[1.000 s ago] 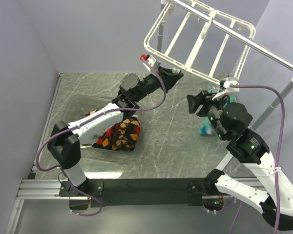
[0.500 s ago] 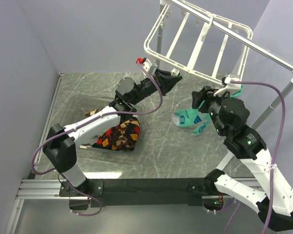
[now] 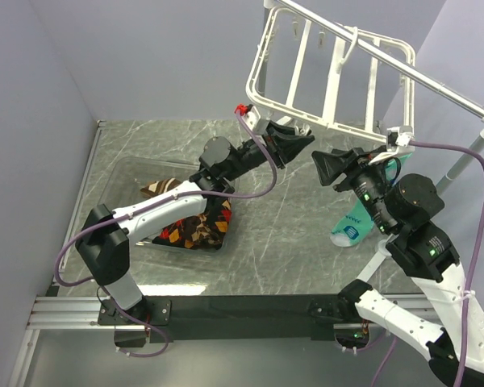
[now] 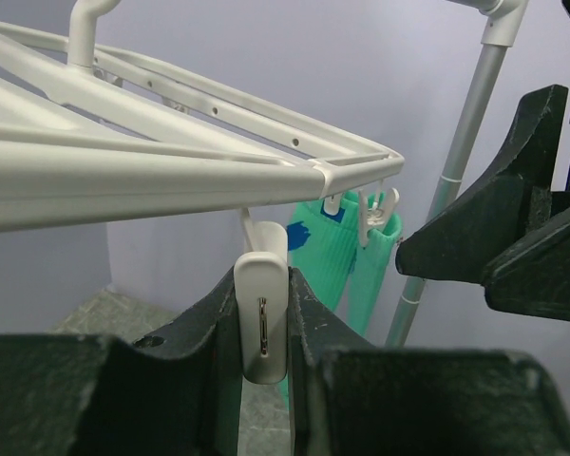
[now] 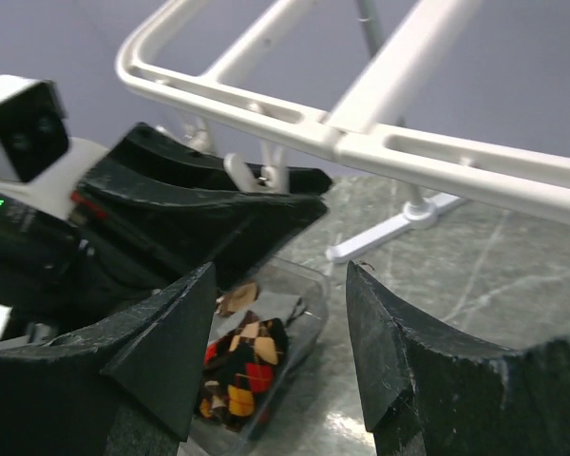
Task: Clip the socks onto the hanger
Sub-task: Open the clamp at the hanger.
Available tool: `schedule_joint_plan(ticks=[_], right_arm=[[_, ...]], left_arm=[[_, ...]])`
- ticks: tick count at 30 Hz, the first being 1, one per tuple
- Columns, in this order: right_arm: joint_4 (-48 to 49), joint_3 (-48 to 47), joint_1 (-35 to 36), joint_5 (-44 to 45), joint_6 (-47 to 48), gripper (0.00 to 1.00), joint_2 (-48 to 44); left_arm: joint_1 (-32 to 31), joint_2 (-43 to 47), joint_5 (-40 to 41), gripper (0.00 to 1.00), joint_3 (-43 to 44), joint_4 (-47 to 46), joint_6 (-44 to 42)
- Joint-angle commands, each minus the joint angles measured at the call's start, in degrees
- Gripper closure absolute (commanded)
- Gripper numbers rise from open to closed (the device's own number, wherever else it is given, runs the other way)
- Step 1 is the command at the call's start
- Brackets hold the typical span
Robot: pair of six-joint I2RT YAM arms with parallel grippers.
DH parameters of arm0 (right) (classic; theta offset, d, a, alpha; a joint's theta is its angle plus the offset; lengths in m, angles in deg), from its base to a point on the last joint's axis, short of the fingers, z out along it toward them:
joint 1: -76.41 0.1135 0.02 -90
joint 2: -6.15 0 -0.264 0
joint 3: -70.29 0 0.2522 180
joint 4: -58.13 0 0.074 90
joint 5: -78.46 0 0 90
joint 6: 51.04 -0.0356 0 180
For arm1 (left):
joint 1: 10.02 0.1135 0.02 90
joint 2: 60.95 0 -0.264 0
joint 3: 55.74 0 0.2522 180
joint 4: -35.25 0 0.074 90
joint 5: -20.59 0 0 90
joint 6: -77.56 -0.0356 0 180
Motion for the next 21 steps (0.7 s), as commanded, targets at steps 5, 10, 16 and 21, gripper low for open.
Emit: schedule_joint_plan(ticks=[5,10,16,21], right_arm=[[7.69,1.72,-0.27,-7.14,-3.8,0.36,0.79],[9.45,1.81,-0.18,-5.3,-4.42,0.36,2.63],[11.38,1.2,-0.27,-3.8,-4.16,0.35,3.87],[10.77,-0.47,-0.18,-1.0,-3.02,0.35,5.09]], left_arm=[[-1.84,-0.34,-0.61,0.95,0.08,-1.85,-1.56],[-2.36,0.63,0.62,0.95,-1.68,-2.29,-2.44],[-2.8,1.33,1.59,0.95,-2.21,-1.06,-3.76],[-2.8,2.12,1.85,0.95,-3.09,-1.41,-3.76]])
